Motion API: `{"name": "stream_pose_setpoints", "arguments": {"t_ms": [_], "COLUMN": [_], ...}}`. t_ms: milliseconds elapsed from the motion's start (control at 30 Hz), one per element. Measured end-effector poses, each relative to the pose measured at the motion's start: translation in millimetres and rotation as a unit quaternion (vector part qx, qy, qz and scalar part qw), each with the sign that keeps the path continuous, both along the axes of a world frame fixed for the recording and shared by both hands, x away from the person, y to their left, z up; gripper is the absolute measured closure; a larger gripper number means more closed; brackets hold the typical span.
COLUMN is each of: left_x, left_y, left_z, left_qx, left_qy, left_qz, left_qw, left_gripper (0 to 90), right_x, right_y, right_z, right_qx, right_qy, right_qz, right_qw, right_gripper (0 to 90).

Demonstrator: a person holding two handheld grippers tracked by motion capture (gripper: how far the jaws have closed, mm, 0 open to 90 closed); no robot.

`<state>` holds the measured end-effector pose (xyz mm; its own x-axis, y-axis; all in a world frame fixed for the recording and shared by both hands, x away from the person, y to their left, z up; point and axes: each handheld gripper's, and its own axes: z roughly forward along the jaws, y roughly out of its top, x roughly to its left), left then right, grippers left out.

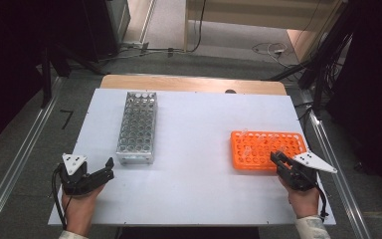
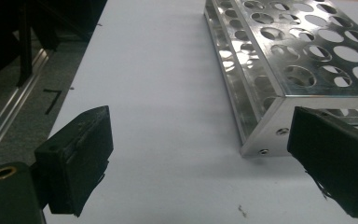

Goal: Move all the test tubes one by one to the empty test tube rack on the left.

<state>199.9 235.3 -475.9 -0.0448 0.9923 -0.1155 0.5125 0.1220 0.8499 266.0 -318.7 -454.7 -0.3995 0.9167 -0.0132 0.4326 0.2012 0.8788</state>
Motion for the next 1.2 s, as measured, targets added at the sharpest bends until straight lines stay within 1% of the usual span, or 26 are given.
{"name": "stream_pose_setpoints", "arguments": {"t_ms": [33, 67, 167, 267, 333, 400, 433, 467, 633, 700, 767, 833, 867, 933, 1000, 1033, 1067, 1100, 1200], "left_x": [-0.1, -0.3, -1.3, -2.2, -3.3, -4.6, -4.6, -4.5, -3.9, -3.4, -3.0, -2.4, -1.8, -1.4, -1.6, -1.6, -1.6, -1.3, -0.3], "left_y": [-0.5, -1.6, -6.3, -9.9, -11.8, -13.2, -14.2, -15.4, -20.4, -22.0, -23.8, -26.1, -27.6, -29.8, -31.7, -32.6, -33.4, -34.0, -35.5], "left_z": [0.4, 0.8, 2.6, 4.5, 6.5, 8.6, 9.4, 9.6, 10.8, 11.4, 11.9, 11.9, 11.7, 12.2, 13.4, 13.8, 14.0, 13.8, 13.4], "left_qx": [-0.012, -0.018, -0.012, -0.008, -0.004, -0.002, 0.000, 0.001, 0.001, -0.006, -0.005, -0.002, -0.002, -0.002, 0.000, -0.001, -0.001, -0.001, -0.001], "left_qy": [0.002, 0.001, -0.001, -0.002, -0.011, -0.021, -0.022, -0.024, -0.026, -0.029, -0.027, -0.025, -0.022, -0.023, -0.025, -0.027, -0.028, -0.027, -0.025], "left_qz": [-0.004, -0.007, -0.015, -0.017, -0.017, -0.018, -0.020, -0.021, -0.031, -0.037, -0.043, -0.046, -0.047, -0.049, -0.053, -0.054, -0.054, -0.054, -0.058], "left_qw": [0.9999, 0.9998, 0.9998, 0.9998, 0.9998, 0.9996, 0.9996, 0.9995, 0.9992, 0.9989, 0.9987, 0.9986, 0.9986, 0.9985, 0.9983, 0.9982, 0.9981, 0.9982, 0.9980], "left_gripper": [6.6, 6.5, 6.5, 6.5, 6.5, 6.5, 6.5, 6.5, 6.5, 6.6, 6.6, 6.6, 6.6, 6.6, 6.6, 6.9, 6.9, 7.5, 7.5], "right_x": [-0.9, -2.6, -4.7, -8.0, -11.2, -12.2, -13.9, -13.9, -19.6, -20.8, -23.8, -24.3, -25.6, -26.0, -27.4, -28.1, -28.1, -28.8, -29.3], "right_y": [0.3, 1.1, 1.9, 3.3, 5.3, 6.3, 8.7, 8.7, 18.0, 19.6, 24.1, 25.6, 29.8, 31.3, 35.7, 39.6, 39.6, 43.6, 48.0], "right_z": [1.1, 2.9, 4.7, 6.9, 8.0, 8.3, 8.5, 8.5, 9.5, 9.8, 10.6, 10.8, 11.3, 11.3, 11.4, 11.2, 11.2, 10.9, 10.1], "right_qx": [-0.001, -0.001, 0.001, 0.005, 0.005, 0.005, 0.006, 0.006, 0.001, 0.001, 0.001, 0.001, 0.004, 0.004, 0.004, 0.002, 0.002, 0.001, 0.002], "right_qy": [-0.001, -0.002, 0.000, 0.005, 0.008, 0.009, 0.011, 0.011, 0.014, 0.014, 0.016, 0.016, 0.019, 0.019, 0.020, 0.018, 0.018, 0.021, 0.023], "right_qz": [0.001, 0.005, 0.008, 0.012, 0.020, 0.022, 0.028, 0.028, 0.046, 0.049, 0.059, 0.063, 0.066, 0.069, 0.075, 0.083, 0.083, 0.089, 0.096], "right_qw": [1.0000, 1.0000, 1.0000, 0.9999, 0.9998, 0.9997, 0.9995, 0.9995, 0.9988, 0.9987, 0.9981, 0.9979, 0.9976, 0.9974, 0.9970, 0.9964, 0.9964, 0.9958, 0.9951], "right_gripper": [72.9, 72.9, 73.0, 73.0, 73.0, 72.9, 72.9, 72.9, 72.9, 73.0, 72.9, 72.9, 72.9, 72.9, 72.9, 72.9, 72.9, 73.0, 72.9]}}
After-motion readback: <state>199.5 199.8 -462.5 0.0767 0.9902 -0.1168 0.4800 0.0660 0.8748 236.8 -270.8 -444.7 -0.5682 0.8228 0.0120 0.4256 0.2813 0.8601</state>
